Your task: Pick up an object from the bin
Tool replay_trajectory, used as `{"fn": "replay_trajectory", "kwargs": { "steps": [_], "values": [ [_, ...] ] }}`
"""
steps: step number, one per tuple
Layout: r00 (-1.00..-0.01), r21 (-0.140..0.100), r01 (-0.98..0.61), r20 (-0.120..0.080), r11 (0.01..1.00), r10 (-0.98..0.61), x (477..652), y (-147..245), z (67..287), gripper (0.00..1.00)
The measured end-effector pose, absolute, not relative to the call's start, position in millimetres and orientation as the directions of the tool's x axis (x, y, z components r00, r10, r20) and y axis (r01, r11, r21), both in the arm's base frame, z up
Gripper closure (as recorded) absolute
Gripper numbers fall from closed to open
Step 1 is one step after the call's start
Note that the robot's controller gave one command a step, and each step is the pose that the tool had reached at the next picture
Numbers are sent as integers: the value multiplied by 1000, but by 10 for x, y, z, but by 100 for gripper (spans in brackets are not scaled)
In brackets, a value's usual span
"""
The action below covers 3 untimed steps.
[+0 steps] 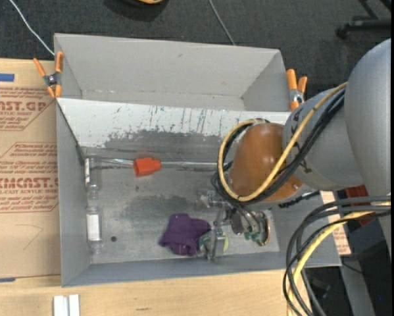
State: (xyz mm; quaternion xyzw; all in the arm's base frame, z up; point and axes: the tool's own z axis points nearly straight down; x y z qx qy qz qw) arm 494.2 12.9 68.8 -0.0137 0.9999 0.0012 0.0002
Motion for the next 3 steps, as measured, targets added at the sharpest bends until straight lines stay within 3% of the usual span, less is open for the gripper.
{"fn": "replay_trajectory", "kwargs": {
  "steps": [1, 3],
  "values": [
    [-936, -1, -351, -14, 936, -351, 4913, 65, 716, 0],
    [-969, 1, -248, -15, 969, -248, 4963, 533, 703, 0]
  ]
}}
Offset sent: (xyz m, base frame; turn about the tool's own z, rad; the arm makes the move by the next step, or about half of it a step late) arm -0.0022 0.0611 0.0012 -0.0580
